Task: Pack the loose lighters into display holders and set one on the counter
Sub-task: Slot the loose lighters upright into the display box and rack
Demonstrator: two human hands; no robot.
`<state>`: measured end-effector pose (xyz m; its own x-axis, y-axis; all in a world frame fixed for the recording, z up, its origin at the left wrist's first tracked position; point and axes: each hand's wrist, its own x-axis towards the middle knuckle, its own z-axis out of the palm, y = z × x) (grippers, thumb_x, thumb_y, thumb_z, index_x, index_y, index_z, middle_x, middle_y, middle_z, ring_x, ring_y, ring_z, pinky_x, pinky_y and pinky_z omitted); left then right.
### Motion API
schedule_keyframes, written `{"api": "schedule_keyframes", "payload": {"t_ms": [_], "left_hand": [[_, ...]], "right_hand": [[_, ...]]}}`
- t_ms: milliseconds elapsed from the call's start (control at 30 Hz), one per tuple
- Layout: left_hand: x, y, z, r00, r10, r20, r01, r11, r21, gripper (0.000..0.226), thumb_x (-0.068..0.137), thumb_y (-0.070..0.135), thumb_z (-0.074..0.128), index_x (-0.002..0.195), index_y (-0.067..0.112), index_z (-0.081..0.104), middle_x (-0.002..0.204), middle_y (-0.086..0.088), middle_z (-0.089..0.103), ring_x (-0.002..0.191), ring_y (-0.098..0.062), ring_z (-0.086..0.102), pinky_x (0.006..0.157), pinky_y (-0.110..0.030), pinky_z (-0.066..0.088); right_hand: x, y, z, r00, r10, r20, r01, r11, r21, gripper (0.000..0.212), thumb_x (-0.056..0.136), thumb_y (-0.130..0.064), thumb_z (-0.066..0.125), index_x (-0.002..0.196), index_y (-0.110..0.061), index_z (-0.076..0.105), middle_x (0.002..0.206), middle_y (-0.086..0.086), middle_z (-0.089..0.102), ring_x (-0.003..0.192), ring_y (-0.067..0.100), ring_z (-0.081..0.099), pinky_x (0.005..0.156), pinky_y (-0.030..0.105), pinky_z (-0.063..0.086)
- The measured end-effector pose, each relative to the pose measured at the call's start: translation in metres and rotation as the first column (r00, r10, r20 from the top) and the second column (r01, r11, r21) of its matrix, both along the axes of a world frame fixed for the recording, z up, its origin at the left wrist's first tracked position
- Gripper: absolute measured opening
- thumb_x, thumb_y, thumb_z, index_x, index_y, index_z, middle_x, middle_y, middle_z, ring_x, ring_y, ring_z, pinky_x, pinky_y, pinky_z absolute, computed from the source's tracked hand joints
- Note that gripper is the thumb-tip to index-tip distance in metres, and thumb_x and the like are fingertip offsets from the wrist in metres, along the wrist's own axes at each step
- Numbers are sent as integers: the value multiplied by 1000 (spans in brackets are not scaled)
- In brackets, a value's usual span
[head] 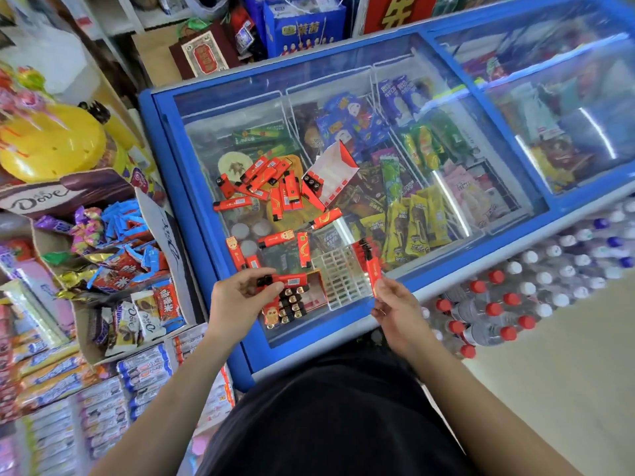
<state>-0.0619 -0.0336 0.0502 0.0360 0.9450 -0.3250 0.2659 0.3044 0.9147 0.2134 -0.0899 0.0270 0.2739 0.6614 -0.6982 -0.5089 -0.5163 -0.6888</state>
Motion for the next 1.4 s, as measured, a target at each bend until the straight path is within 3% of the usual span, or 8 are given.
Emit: {"api": "schedule_keyframes", "payload": {"t_ms": [300,433,667,733,833,1000,1267,1400], "left_hand": [[12,-6,-3,1000,-23,9,24,996,-81,24,80,18,84,103,23,79,90,2,79,85,-13,75,73,-16,57],[12,-7,-2,1000,-18,17,20,994,-106,25,77,21,85,101,22,79,90,0,79,87,-18,76,77,-23,59],[13,-6,2,1000,-2,-25,0,996,-94,23,76,23,85,99,26,79,88,2,79,86,-20,75,76,-23,59],[13,-6,2,999,12,-36,-16,995,-99,26,75,29,85,100,26,79,91,2,79,91,-20,75,84,-32,59],[17,-7,0,998,28,-48,-33,994,-105,28,75,31,85,102,26,79,93,0,79,92,-22,75,87,-39,59],[24,-10,0,998,45,-48,-50,994,-99,24,78,23,85,101,25,79,91,2,78,87,-16,75,77,-20,59],[25,-13,0,995,85,-55,-90,992,-90,29,75,31,85,103,23,79,92,0,78,89,-21,75,84,-34,60],[28,-13,2,992,113,-50,-118,988,-100,25,78,27,85,103,23,79,93,3,78,90,-13,74,86,-32,59]], "right_hand": [[32,-5,-32,936,-8,351,13,1000,-14,13,89,-20,77,96,-11,71,80,0,64,71,12,54,65,27,41],[37,6,-43,856,117,504,-145,989,17,8,88,-19,78,89,-26,76,65,1,39,58,13,34,55,23,31],[41,34,-60,711,286,643,-286,952,-107,34,90,-16,65,81,-49,66,71,-1,61,64,18,51,60,40,47],[38,34,-60,696,289,658,-296,950,-105,30,90,-17,66,80,-45,66,75,-8,64,70,18,57,68,40,53],[37,34,-54,697,267,666,-305,950,-62,17,86,-22,79,87,-33,66,85,-13,62,75,12,62,72,25,50],[35,31,-54,580,299,758,-350,931,-99,19,86,-25,79,101,-16,72,87,-4,69,81,17,66,77,31,53],[28,28,-66,226,408,885,-419,860,-290,25,92,-37,71,102,-14,72,93,1,70,78,19,64,69,29,44],[27,28,-71,262,409,874,-396,871,-289,26,93,-38,69,104,-14,74,93,0,67,74,15,56,67,26,39]]}}
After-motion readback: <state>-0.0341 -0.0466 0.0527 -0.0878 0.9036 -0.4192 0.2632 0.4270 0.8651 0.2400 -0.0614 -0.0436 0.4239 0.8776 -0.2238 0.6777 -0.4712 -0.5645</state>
